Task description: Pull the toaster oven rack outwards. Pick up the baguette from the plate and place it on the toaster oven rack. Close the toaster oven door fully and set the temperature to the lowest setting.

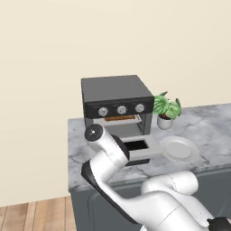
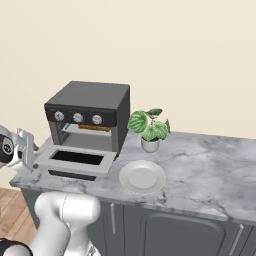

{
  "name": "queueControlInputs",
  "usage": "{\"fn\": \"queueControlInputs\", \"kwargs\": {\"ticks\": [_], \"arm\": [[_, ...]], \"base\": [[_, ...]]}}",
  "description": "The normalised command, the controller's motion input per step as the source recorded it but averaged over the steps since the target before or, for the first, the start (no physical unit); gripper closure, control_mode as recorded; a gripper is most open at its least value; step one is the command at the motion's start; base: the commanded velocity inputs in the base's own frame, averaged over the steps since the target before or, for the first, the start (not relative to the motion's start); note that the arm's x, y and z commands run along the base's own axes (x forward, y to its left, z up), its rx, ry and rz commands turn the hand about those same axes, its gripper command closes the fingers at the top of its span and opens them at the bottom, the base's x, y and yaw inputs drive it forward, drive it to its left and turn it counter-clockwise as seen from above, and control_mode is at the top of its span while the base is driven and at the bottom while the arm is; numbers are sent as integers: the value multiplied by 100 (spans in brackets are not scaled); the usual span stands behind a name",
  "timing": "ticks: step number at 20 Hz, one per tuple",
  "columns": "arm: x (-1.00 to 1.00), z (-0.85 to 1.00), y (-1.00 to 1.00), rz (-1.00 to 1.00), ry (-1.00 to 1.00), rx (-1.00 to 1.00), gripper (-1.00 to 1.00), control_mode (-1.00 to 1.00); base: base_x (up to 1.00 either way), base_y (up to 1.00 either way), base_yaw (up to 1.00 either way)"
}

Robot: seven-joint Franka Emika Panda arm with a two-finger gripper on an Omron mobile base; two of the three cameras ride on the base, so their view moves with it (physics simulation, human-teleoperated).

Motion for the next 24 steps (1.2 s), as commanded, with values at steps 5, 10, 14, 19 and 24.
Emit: {"fn": "queueControlInputs", "kwargs": {"ticks": [5, 10, 14, 19, 24], "arm": [[0, -9, 32, 0, 11, -1, -100, -100], [0, -19, 22, 0, 7, -1, -100, -100], [0, -26, 19, 0, 0, -5, -100, -100], [-10, -23, 10, 0, -3, -6, -100, -100], [-3, -12, 4, 0, 1, -7, -100, -100]], "base": [[0, 0, 0], [0, 0, 0], [0, 0, 0], [0, 0, 0], [0, 0, 0]]}}
